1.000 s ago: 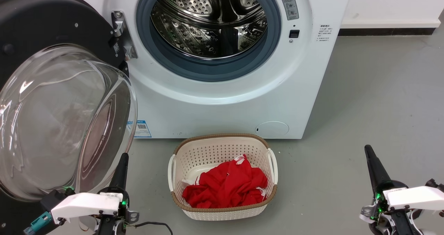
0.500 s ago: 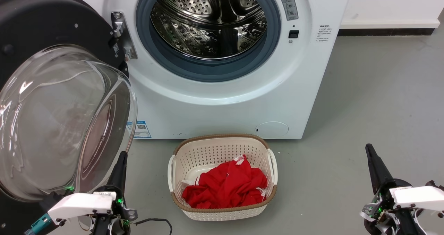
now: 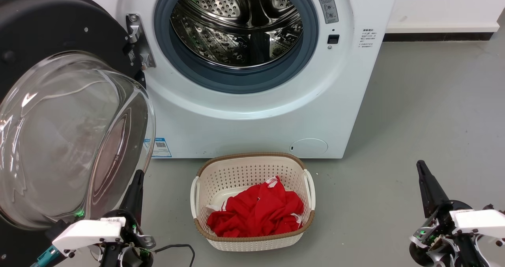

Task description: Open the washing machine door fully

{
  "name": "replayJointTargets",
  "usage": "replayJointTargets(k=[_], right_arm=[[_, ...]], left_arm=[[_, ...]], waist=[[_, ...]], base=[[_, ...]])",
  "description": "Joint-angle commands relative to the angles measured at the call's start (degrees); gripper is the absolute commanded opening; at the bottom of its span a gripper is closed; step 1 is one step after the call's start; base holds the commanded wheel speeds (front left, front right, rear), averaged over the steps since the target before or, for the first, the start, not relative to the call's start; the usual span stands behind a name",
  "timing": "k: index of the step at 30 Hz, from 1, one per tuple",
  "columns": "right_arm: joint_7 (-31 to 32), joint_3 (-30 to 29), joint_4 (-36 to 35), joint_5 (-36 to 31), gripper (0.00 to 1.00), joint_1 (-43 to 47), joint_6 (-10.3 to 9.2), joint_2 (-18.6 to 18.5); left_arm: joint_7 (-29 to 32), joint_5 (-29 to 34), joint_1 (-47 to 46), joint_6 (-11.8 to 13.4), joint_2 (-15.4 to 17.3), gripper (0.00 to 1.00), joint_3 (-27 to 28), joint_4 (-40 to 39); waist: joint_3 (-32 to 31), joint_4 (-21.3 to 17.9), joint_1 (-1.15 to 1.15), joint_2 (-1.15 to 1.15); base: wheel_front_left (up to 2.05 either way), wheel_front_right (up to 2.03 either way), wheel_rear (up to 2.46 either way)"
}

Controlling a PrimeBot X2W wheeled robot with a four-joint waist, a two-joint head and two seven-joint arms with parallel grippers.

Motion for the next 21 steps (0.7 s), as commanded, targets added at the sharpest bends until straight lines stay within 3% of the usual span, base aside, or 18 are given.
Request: replayJointTargets(k=[1,21], right_arm=[[0.38,-0.17,0.26,1.39,0.0,-0.69,-0.02,0.12],[0.87,-0.67,0.3,1.19,0.0,-0.8,-0.02,0.42]], left_arm=[[0.34,-1.23,-0.56,-0.34,-0.12,0.0,0.38,0.13],[0.44,-1.52,-0.52,-0.39,-0.12,0.0,0.39,0.14]], waist=[[-0.01,-0.01,0.0,0.0],[-0.02,-0.02,0.0,0.0]], base=[[0.0,0.0,0.0],[0.0,0.0,0.0]])
